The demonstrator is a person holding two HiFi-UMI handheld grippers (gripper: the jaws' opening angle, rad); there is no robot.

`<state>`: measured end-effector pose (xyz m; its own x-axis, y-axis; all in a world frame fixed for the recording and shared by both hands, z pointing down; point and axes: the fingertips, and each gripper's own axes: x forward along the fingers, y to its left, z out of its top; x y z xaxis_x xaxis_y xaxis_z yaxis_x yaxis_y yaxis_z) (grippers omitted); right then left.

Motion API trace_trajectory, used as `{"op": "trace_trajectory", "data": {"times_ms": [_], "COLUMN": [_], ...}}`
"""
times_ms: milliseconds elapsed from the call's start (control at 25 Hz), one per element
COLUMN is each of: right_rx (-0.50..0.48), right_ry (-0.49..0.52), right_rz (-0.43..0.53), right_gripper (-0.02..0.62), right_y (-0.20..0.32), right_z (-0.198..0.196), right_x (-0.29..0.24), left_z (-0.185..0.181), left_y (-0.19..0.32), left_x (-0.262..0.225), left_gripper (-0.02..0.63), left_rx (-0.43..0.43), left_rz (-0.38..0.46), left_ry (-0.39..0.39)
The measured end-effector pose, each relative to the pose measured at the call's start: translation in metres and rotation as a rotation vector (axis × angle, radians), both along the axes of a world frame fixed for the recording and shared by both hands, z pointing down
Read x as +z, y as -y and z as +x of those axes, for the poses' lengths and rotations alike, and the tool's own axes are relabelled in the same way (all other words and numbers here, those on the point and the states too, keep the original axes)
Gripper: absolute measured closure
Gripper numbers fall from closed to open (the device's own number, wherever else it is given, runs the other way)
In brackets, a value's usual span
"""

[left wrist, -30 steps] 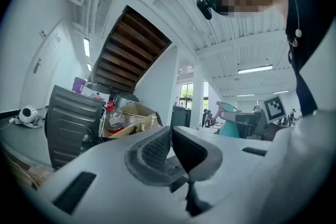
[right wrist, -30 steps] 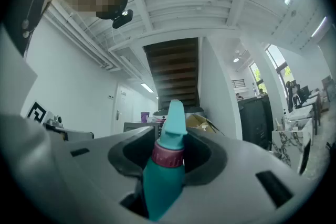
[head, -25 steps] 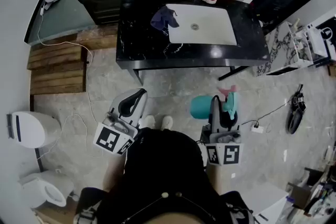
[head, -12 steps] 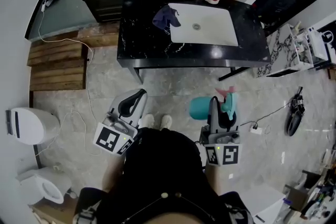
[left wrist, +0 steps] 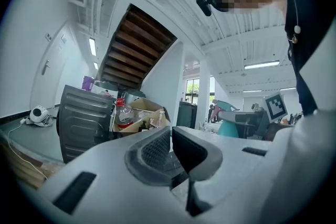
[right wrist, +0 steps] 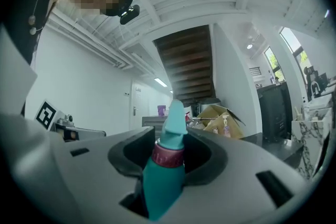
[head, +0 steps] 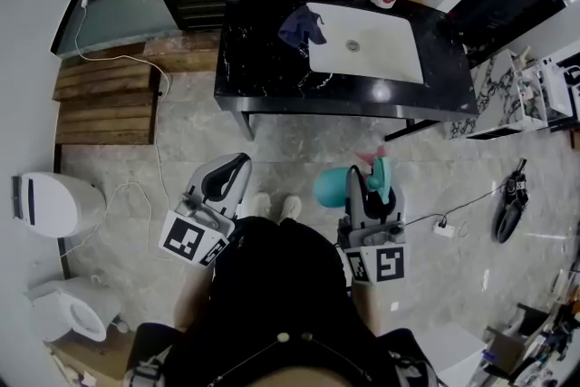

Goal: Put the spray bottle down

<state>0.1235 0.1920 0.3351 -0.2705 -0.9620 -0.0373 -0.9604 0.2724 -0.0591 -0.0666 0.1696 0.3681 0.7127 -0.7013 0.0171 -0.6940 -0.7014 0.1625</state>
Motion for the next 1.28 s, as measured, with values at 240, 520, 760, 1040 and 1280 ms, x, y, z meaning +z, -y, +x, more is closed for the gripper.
{"op": "trace_trajectory", "data": {"times_ms": [240,520,760,1040,1280], "right_rx": [-0.024,0.001,-0.035,-0.131,-0.220], "right_ry": [-0.010,-0.003,-0.035,-0.047,-0.036], "right_rz": [0.007,0.013,0.030,0.064,0.118], "right_gripper": [0.440,0.439,0.440,0.442,0.443], "right_y": [0.005,0.007,0.026,0.079,0.150], "right_z": [-0.027,-0.043,-0.046,-0.061,-0.071], "right_x": [0.002,0.017,0.012,0.004,-0.013], "left_z": [-0.012,-0.040,-0.045,-0.058,-0.066], "left_y": [0.003,0.022,0.032,0.064,0.109], "left_x": [0.003,0.009,0.009,0.028,0.033], "left_gripper": [0.589,0.591,0.591,0.591,0.589], "left_rx": [0.028,-0.023,-0.007,-0.054,-0.119], "left_rz": [-0.006,0.014,-0.005,-0.060,-0.079], "left_ry": [-0.004,-0.094,-0.083,-0.070,-0.054]}}
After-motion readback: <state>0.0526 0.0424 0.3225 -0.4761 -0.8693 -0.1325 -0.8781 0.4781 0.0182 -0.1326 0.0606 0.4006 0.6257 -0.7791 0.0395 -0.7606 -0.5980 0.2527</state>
